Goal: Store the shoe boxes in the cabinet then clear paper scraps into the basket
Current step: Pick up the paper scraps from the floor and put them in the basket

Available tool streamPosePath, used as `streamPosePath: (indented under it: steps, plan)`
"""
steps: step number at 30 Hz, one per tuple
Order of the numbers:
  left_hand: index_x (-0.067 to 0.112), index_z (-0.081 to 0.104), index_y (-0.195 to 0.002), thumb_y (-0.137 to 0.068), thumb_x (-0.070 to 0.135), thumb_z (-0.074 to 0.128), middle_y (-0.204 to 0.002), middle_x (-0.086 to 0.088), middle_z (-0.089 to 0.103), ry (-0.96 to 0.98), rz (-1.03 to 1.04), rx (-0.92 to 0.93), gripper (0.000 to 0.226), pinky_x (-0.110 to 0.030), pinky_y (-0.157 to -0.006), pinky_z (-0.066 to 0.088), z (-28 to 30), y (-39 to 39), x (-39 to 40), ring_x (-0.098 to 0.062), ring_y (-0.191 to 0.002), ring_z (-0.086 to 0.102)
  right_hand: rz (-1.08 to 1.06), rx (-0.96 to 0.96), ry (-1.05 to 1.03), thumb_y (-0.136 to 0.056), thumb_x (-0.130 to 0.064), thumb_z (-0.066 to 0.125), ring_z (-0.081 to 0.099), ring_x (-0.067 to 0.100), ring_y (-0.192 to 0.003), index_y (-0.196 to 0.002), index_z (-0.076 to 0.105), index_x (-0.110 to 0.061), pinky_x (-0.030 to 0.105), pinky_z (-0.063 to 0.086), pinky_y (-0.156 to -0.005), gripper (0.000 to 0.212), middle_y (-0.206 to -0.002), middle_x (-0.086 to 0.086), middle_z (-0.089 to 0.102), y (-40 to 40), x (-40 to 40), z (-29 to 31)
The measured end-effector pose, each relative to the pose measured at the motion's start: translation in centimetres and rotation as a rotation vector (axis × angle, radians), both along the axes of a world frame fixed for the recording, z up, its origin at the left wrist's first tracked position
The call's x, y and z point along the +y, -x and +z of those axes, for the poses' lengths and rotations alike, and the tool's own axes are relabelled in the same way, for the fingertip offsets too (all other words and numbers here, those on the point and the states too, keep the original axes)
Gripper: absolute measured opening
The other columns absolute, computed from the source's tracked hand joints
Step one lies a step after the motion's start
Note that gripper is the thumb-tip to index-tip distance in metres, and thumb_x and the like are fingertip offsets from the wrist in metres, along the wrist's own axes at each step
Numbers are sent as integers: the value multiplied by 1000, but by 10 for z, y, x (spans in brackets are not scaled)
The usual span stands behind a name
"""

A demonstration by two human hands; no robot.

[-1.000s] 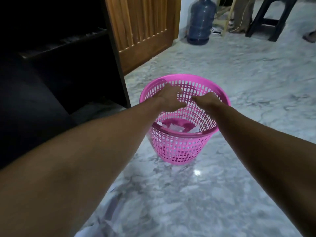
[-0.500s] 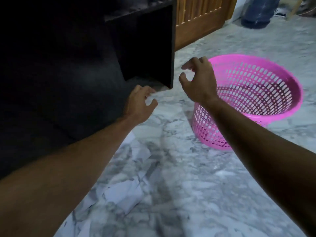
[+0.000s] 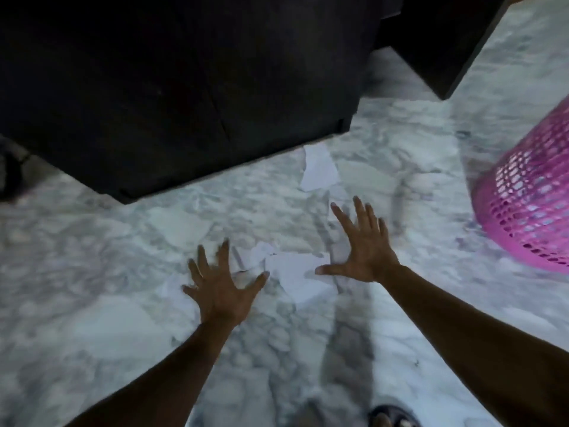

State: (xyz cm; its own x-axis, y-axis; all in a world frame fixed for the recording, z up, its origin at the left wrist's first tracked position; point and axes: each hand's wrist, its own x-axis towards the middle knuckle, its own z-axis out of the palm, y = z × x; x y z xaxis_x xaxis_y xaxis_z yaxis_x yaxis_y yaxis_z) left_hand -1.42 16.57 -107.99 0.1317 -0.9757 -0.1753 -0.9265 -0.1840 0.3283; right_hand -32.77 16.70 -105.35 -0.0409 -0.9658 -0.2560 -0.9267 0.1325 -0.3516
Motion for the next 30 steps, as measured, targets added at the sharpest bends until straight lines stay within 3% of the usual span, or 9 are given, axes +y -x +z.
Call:
streamPosePath:
  steps: [5, 11, 14, 16, 19, 21, 24, 28, 30]
  plan:
    - [40, 10, -164, -67, 99, 43, -173, -12, 12, 112, -143, 13, 118, -64, -125, 10, -29, -5, 22, -31, -161, 2, 4, 29, -13, -45, -110, 45, -24, 39, -156, -156, -26, -47, 69, -3, -123, 146, -169, 15, -27, -26, -18, -27]
    - [55, 23, -157, -67, 103, 33, -171, -6, 17, 176, -153, 20, 103, -68, -123, 7, -26, 29, -17, -40, -159, 7, 44, 83, 7, -43, -115, 29, -31, 42, -153, -159, -22, -43, 74, -10, -118, 145, -167, 19, -31, -65, -28, -38]
    - [50, 53, -144, -82, 90, 41, -164, 0, 36, 270, -163, 29, 75, -64, -122, 16, -36, 30, -26, -34, -157, 21, 128, 139, 74, -54, -112, 29, -21, 42, -156, -165, 1, -37, 70, -4, -122, 137, -171, 20, -18, -70, -23, -49]
    - [38, 67, -130, -91, 69, 56, -151, 0, 50, 374, -173, 61, 51, -60, -118, 27, -44, 26, -30, -31, -149, 38, 140, 80, 217, -69, -101, 43, 6, 42, -159, -159, 36, -29, 65, 11, -124, 116, -171, 19, 16, -66, -19, -56]
    - [22, 70, -111, -97, 42, 64, -127, -2, 62, 475, -160, 109, 25, -51, -105, 41, -50, 24, -31, -31, -121, 58, 141, -10, 499, -86, -71, 65, 52, 36, -129, -112, 69, -16, 49, 44, -100, 61, -133, 12, 61, -65, -15, -65]
    - [18, 67, -102, -99, 36, 63, -112, -2, 63, 481, -113, 114, 18, -45, -95, 44, -48, 27, -30, -30, -104, 58, 152, -38, 599, -90, -50, 72, 55, 34, -103, -93, 67, -10, 43, 47, -82, 40, -109, 12, 64, -69, -15, -70]
    - [17, 62, -96, -100, 33, 60, -101, -3, 60, 446, -83, 54, 17, -43, -85, 43, -43, 31, -26, -28, -96, 53, 230, -37, 640, -83, -23, 76, 53, 32, -89, -90, 67, -6, 42, 53, -72, 21, -91, 13, 63, -77, -15, -73]
    - [17, 57, -88, -101, 40, 57, -91, -2, 56, 414, -54, 66, 27, -39, -75, 39, -41, 32, -28, -24, -88, 49, 269, -95, 559, -60, -9, 90, 64, 28, -64, -87, 70, -9, 29, 52, -53, 34, -79, 10, 66, -80, -22, -68]
    - [16, 57, -83, -100, 43, 57, -85, 0, 56, 409, -27, 131, 31, -38, -73, 39, -41, 31, -27, -22, -82, 52, 215, -167, 515, -62, -12, 88, 65, 28, -57, -91, 66, -15, 26, 50, -50, 36, -79, 7, 69, -75, -24, -59]
